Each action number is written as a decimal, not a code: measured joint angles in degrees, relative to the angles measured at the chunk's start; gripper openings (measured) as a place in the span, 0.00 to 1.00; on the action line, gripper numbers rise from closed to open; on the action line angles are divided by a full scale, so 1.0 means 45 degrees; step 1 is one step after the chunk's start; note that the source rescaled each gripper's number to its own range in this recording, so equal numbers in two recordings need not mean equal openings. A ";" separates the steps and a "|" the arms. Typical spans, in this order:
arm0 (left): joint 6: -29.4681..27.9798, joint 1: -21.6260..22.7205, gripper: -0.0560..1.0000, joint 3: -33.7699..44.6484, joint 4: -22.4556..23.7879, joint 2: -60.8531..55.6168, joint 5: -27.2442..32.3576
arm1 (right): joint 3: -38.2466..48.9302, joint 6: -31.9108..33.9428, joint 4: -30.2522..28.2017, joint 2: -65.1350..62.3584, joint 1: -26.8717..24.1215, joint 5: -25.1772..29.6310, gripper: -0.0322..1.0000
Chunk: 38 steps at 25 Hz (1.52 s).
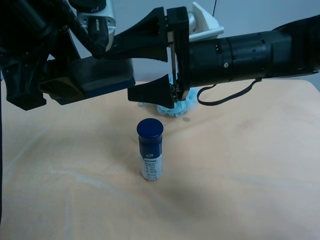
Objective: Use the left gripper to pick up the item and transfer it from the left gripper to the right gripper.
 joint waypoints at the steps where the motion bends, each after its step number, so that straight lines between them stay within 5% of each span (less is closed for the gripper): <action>1: 0.0000 0.0000 0.13 0.0000 0.0000 0.0000 0.0000 | -0.0014 -0.0125 0.0006 0.0143 0.0199 -0.0129 1.00; 5: 0.0000 0.0000 0.13 0.0000 -0.0048 0.0000 0.0000 | -0.0044 -0.0393 0.0039 0.0602 0.0673 -0.0443 0.95; 11: 0.0000 0.0000 0.13 0.0000 -0.0063 0.0000 0.0014 | -0.0044 -0.0794 0.0053 0.0646 0.0721 -0.0664 0.71; 14: 0.0000 0.0000 0.13 0.0000 -0.0063 0.0000 0.0017 | -0.0057 -0.0940 0.0161 0.0646 0.0721 -0.0474 0.48; 17: 0.0000 0.0000 0.11 0.0000 -0.0052 0.0000 0.0029 | -0.0084 -0.1114 0.0277 0.0621 0.0721 -0.0177 0.04; 25: 0.0000 0.0000 0.05 0.0000 -0.0066 0.0000 0.0040 | -0.0084 -0.1144 0.0264 0.0615 0.0721 -0.0178 0.03; 27: -0.0011 0.0000 0.22 0.0000 -0.0099 0.0000 0.0040 | -0.0084 -0.1159 0.0247 0.0615 0.0721 -0.0228 0.03; 29: -0.0213 0.0000 0.63 0.0000 -0.0184 0.0000 0.0006 | -0.0084 -0.1189 0.0249 0.0627 0.0721 -0.0538 0.03; 31: -0.0398 0.0000 0.87 0.0000 -0.0133 0.0000 -0.0005 | -0.0084 -0.1199 0.0249 0.0646 0.0721 -0.0630 0.03; 33: -0.0493 0.0000 0.96 0.0000 -0.0022 0.0000 -0.0005 | -0.0084 -0.1236 0.0249 0.0646 0.0721 -0.0630 0.03; 38: -0.0842 0.0000 0.99 0.0000 0.0218 -0.0154 0.0017 | -0.0084 -0.1236 0.0249 0.0646 0.0721 -0.0630 0.03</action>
